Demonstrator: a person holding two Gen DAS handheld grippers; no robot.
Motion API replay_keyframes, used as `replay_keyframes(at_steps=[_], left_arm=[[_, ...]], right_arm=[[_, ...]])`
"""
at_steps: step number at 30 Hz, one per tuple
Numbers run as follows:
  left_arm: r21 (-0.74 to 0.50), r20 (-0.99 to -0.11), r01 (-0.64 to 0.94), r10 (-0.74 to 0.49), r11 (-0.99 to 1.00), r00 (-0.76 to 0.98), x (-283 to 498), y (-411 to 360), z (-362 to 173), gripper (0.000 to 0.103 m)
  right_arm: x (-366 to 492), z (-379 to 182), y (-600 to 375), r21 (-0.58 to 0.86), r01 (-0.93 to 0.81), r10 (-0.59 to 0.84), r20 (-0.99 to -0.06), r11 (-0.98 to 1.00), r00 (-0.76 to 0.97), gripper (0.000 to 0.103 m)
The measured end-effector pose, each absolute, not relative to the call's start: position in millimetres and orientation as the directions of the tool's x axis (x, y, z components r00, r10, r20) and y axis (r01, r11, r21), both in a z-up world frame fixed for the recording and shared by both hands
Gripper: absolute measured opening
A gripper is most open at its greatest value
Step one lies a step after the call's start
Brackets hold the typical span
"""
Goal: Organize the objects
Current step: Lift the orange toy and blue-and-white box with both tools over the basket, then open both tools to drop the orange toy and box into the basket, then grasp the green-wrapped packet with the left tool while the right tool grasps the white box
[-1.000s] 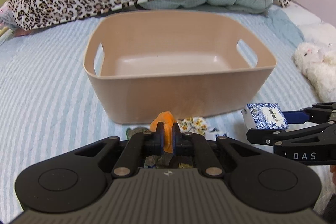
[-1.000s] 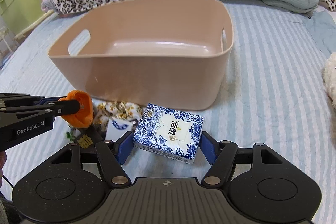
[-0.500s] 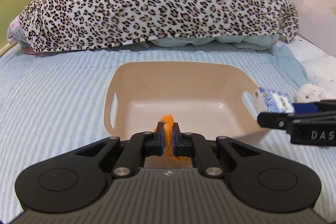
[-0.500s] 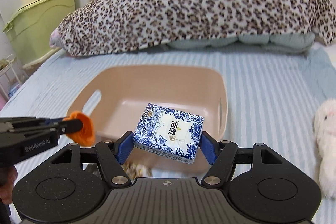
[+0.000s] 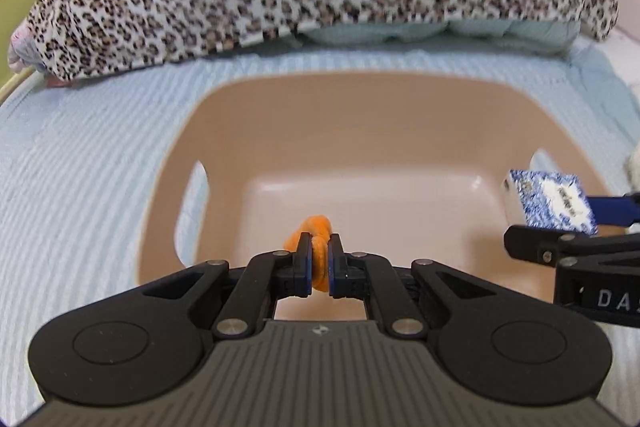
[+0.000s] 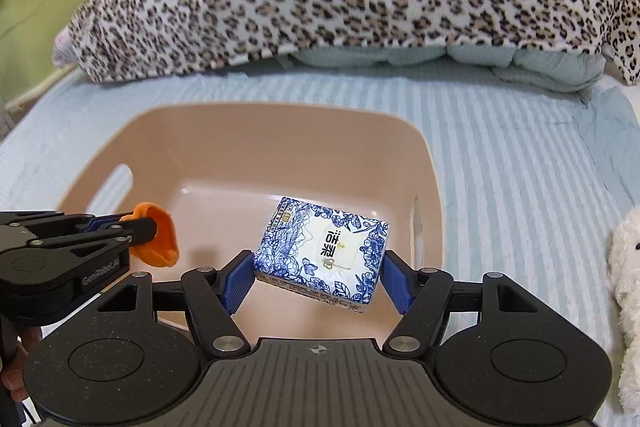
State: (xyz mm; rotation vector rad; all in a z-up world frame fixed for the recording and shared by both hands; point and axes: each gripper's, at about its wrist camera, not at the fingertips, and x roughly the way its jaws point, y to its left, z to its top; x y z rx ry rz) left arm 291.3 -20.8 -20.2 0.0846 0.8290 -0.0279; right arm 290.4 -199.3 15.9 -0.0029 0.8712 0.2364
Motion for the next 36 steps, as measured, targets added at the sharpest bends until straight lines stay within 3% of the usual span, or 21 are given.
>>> replay_keyframes(at_steps=[4, 5, 6, 9, 11, 13, 17, 36], left_arm=[[0.046, -0.760, 0.042, 0.007, 0.998, 0.650, 289, -16, -25, 0.015], [0.048, -0.759, 0.041, 0.010, 0.998, 0.651, 286, -16, -22, 0.020], [0.052, -0.758, 0.037, 0.015, 0.998, 0.652, 283, -15, -17, 0.036], [0.033, -0.729, 0.031, 0.002, 0.999, 0.684, 265, -9, 2, 0.065], [0.031, -0.712, 0.019, 0.008, 0.999, 0.702, 253, -5, 14, 0.073], [0.031, -0.699, 0.009, 0.016, 0.999, 0.715, 241, 0, 26, 0.077], [0.031, -0.684, -0.023, 0.037, 0.999, 0.729, 219, 12, 39, 0.094], [0.054, -0.793, 0.012, 0.036, 0.998, 0.608, 175, 39, -29, 0.095]], right_arm=[[293, 6, -198, 0.100, -0.192, 0.197, -0.779, 0.976, 0.596, 0.072], [291, 8, -199, 0.099, -0.186, 0.192, -0.777, 0.978, 0.599, 0.073], [288, 11, -199, 0.100, -0.189, 0.196, -0.770, 0.977, 0.607, 0.074], [277, 27, -200, 0.087, -0.211, 0.204, -0.743, 0.974, 0.637, 0.082], [264, 40, -201, 0.079, -0.217, 0.205, -0.725, 0.973, 0.658, 0.091], [255, 51, -203, 0.094, -0.218, 0.218, -0.715, 0.972, 0.664, 0.095], [229, 66, -207, 0.109, -0.221, 0.232, -0.704, 0.969, 0.671, 0.101], [170, -6, -178, 0.109, -0.261, 0.237, -0.813, 0.959, 0.531, 0.102]])
